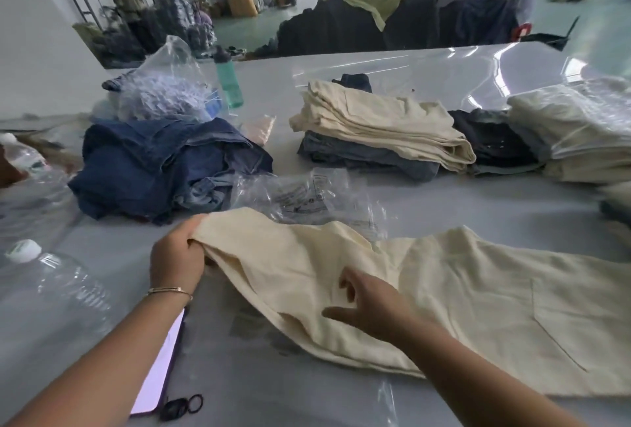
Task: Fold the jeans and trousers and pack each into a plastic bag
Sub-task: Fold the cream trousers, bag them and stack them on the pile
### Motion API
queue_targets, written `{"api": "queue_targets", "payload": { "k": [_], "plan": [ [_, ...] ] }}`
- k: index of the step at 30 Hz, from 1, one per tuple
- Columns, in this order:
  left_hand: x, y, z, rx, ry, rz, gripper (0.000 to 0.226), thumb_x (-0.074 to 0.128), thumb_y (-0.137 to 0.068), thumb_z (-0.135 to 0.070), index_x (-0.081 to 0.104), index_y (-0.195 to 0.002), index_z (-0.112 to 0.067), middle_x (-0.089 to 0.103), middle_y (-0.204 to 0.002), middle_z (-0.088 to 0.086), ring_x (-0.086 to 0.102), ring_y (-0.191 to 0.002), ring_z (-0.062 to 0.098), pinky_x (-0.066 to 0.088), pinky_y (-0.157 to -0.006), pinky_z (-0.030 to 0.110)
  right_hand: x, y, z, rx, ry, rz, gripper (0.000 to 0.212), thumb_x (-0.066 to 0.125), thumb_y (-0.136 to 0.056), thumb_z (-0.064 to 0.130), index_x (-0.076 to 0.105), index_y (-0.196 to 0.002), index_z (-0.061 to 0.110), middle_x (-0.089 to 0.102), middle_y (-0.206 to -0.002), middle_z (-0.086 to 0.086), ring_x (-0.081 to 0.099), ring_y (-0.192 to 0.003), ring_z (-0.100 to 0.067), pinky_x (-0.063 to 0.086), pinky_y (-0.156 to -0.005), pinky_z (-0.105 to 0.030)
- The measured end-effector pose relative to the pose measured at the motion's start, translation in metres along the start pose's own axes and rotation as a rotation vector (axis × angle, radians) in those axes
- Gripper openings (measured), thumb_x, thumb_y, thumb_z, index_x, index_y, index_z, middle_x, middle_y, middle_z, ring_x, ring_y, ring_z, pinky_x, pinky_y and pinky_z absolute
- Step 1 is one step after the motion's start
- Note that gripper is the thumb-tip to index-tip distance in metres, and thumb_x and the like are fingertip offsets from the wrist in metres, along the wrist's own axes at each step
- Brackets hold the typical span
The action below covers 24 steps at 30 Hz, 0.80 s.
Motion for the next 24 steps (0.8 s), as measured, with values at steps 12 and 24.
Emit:
{"api": "queue_targets", "payload": {
  "k": [12, 24],
  "plan": [
    [0.019, 0.051, 0.045, -0.691, 0.968, -0.176, 0.088, 0.072, -0.078, -0.012, 0.017, -0.146, -0.018, 0.054, -0.122, 0.013, 0.064, -0.094, 0.027, 0.053, -0.088, 0.047, 0.076, -0.051, 0.147, -0.209, 0.024, -0.111, 0.097, 0.059, -0.081, 0.025, -0.006, -0.152, 0.025, 0.027, -0.150, -0.013, 0.041, -0.124, -0.033, 0.046, -0.090, -0.041],
    [-0.009, 0.016, 0.092, -0.987, 1.197, 0.197, 0.023, 0.055, -0.091, -0.016, 0.063, -0.104, 0.002, 0.068, -0.085, 0.016, 0.066, -0.073, 0.025, 0.054, -0.066, 0.031, 0.071, -0.058, 0.183, -0.508, 0.061, -0.233, 0.060, 0.063, -0.071, 0.038, 0.055, -0.129, 0.027, 0.058, -0.114, 0.000, 0.057, -0.096, -0.022, 0.046, -0.076, -0.030]
  ]
}}
Point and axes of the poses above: each hand's wrist, its own y-axis away from the middle knuckle, its own x-axis out of the palm, z = x × y, the point moved 4 cm from there along -y, towards the middle knuckle
